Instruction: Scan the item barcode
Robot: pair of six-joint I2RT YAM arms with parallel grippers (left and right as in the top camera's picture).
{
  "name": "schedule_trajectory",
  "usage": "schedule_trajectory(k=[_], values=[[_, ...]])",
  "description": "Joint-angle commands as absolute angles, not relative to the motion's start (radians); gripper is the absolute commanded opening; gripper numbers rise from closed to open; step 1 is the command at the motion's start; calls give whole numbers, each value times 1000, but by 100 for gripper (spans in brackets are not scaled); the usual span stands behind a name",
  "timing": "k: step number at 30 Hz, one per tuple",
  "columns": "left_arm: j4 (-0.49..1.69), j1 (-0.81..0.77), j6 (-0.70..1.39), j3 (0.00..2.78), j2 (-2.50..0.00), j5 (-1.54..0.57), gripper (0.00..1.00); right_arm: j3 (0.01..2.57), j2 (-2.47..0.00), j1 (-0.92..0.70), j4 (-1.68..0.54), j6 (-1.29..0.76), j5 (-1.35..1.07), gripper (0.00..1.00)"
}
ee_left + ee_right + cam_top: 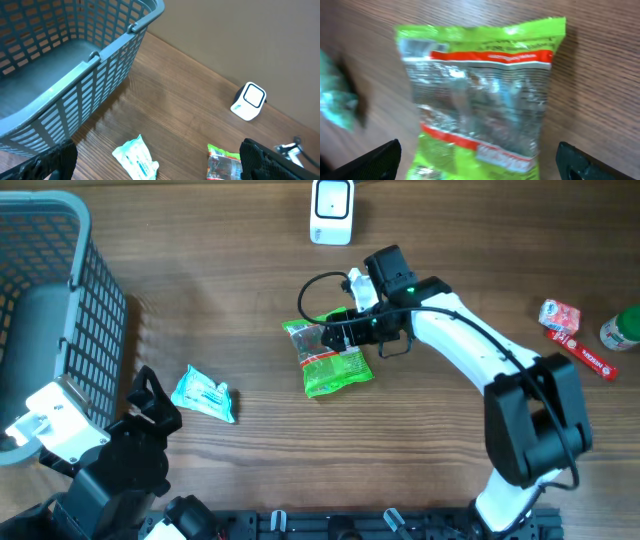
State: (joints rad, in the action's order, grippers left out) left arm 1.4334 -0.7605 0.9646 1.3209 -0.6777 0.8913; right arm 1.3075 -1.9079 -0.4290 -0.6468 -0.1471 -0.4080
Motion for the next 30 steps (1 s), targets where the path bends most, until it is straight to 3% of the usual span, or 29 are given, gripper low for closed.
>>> schedule_trajectory(k=[1, 8, 9, 10, 11, 12, 13, 20, 30], values=[[1433, -768, 977, 1315, -683, 897, 100, 1301, -1991, -431, -648, -80, -376, 100], [1433, -768, 977, 1315, -683, 897, 100, 1300, -2146, -444, -714, -27, -495, 100], [1433, -768, 977, 1315, -683, 897, 100, 1300, -2173, -447, -723, -27, -492, 94], [1433, -768, 977, 1315, -683, 897, 100, 1300, -2196, -448, -728, -29, -492, 73], [1433, -768, 977, 1315, -683, 897, 100, 1300, -2217, -448, -733, -31, -492, 38], [1433, -768, 977, 1315, -683, 897, 100, 1300, -2235, -448, -742, -35, -491, 13], [1433, -768, 977, 1315, -683, 897, 100, 1300, -2252, -448, -755, -37, -485, 4], [1433, -768, 977, 1315, -683, 897, 100, 1304, -2282, -450, -844, -52, -462, 4], [1433, -768, 977, 1315, -683, 897, 100, 1337, -1927, -411, -859, -55, -668, 4]])
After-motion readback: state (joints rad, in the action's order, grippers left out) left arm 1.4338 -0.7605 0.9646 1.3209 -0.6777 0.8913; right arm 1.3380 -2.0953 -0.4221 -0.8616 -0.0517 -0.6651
